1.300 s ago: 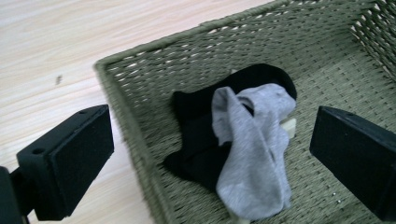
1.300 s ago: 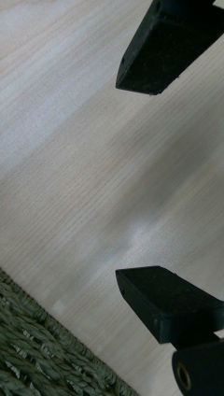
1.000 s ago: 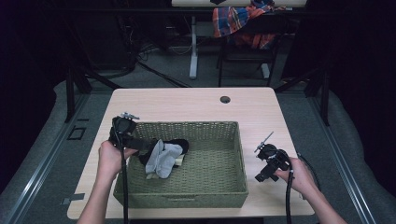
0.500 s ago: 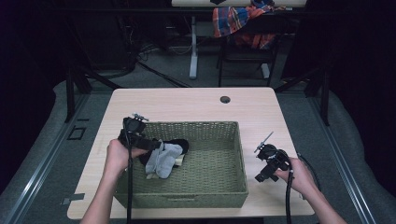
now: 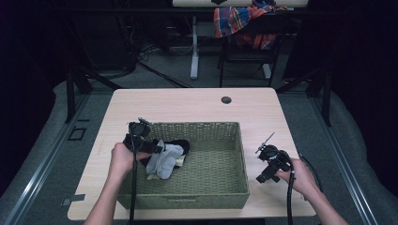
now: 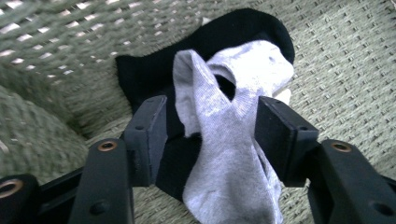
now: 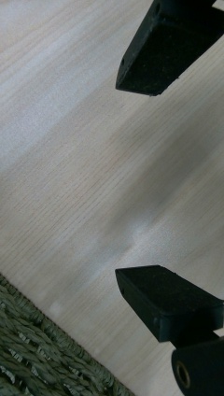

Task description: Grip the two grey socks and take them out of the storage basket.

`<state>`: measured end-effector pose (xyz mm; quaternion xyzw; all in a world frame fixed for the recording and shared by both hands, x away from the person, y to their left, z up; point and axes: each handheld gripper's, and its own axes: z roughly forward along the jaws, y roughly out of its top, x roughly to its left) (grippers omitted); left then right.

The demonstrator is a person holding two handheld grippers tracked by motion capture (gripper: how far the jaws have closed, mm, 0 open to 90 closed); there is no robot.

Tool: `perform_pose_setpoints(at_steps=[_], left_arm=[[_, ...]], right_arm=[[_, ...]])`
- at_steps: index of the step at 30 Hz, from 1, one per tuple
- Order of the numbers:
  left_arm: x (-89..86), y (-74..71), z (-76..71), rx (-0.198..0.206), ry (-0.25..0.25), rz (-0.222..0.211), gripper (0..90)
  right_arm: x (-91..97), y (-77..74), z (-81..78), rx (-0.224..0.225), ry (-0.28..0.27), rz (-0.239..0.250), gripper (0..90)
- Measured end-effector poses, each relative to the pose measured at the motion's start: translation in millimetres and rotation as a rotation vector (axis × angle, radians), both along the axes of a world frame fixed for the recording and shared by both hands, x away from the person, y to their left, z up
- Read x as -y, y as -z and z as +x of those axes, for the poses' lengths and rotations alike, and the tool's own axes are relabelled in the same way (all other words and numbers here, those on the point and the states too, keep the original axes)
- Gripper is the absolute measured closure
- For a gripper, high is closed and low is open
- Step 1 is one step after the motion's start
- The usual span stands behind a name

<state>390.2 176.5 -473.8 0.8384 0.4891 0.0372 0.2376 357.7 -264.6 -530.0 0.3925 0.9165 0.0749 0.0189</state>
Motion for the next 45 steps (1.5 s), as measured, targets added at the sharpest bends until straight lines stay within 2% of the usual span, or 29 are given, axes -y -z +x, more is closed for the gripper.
perform_pose_setpoints(at_steps=[2,9,10,13,18,23,24,29,36,38,45], left_arm=[[0.8,2.5,0.7,-0.018,-0.002,-0.002,47.6],[-0.1,6.0,1.8,-0.036,-0.01,-0.008,54.8],[-0.2,6.8,1.7,-0.032,-0.017,-0.013,59.0],[-0.4,8.1,1.9,-0.044,-0.016,-0.021,60.6],[0.1,9.5,1.4,-0.041,-0.009,-0.009,72.5],[1.4,11.2,0.1,-0.032,-0.009,0.006,80.8],[1.8,11.0,-0.2,-0.029,-0.005,0.011,82.0],[0.9,5.1,-2.7,0.001,0.006,0.022,83.4],[-8.7,-8.7,-8.7,0.039,-0.014,0.0,83.4],[-11.5,-12.5,-10.8,0.049,-0.018,-0.006,83.4],[-17.5,-21.3,-16.5,0.079,-0.019,-0.001,83.4]], right_arm=[[-0.2,0.1,0.0,0.001,-0.001,0.001,8.2],[-0.2,-0.2,-0.2,0.001,-0.002,0.0,8.3],[-0.5,0.0,-0.4,0.0,0.0,0.007,8.3],[-0.3,-0.2,-0.2,0.002,-0.002,-0.001,8.3],[-0.6,0.0,-0.6,0.001,0.001,0.007,8.4],[-0.6,1.1,-1.6,0.014,0.014,0.015,8.5],[-0.3,0.1,-0.8,0.008,0.003,0.004,8.4],[0.1,-0.6,-0.6,0.008,-0.004,0.001,8.5],[0.1,-2.1,-0.3,0.01,-0.01,-0.015,8.5],[0.2,-1.0,-0.6,0.011,-0.004,0.002,8.5],[-0.1,-0.9,-0.6,0.01,-0.004,0.003,8.5]])
